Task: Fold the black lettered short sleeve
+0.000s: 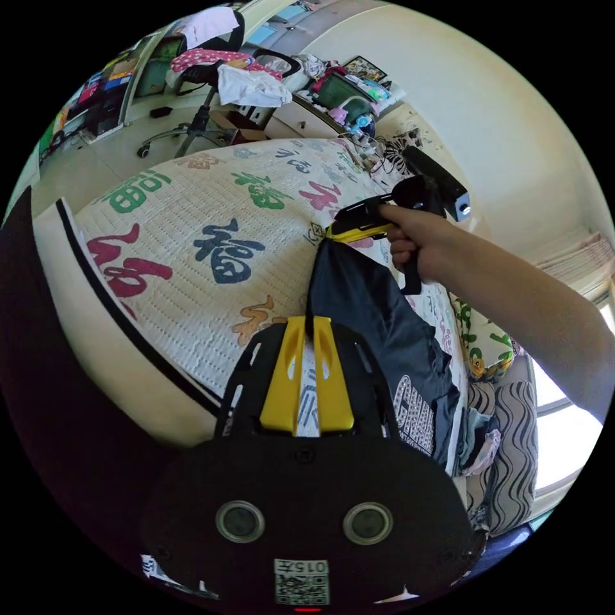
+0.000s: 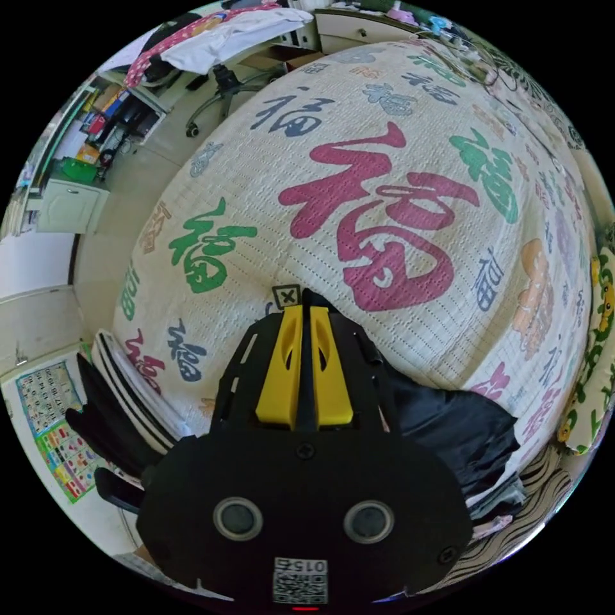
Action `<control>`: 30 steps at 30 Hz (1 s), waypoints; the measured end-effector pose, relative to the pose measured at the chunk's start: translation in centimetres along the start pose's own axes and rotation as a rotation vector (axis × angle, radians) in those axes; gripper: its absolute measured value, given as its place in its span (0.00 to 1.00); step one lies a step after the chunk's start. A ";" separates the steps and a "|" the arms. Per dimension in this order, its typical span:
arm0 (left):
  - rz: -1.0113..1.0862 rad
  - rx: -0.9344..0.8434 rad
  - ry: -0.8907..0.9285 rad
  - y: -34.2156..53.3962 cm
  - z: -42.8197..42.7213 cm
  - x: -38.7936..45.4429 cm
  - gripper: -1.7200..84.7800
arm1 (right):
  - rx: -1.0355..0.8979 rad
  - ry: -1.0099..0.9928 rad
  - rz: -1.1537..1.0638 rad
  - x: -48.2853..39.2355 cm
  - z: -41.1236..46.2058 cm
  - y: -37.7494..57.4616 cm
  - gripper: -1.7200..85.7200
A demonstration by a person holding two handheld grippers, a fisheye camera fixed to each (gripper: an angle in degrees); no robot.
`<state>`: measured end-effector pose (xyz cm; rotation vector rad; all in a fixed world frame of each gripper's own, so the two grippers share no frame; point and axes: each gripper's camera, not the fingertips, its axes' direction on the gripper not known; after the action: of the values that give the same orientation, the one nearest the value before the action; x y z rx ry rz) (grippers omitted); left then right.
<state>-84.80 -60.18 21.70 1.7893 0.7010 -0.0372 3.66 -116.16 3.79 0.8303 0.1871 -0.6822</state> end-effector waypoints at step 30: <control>0.643 -0.309 0.052 12.6 17.9 34.5 0.10 | 0.352 -0.341 0.265 27.9 -11.0 28.3 0.02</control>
<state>-44.80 -62.91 13.78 1.6426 0.1296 0.5227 44.06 -108.11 2.46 1.0370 -0.3557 -0.6024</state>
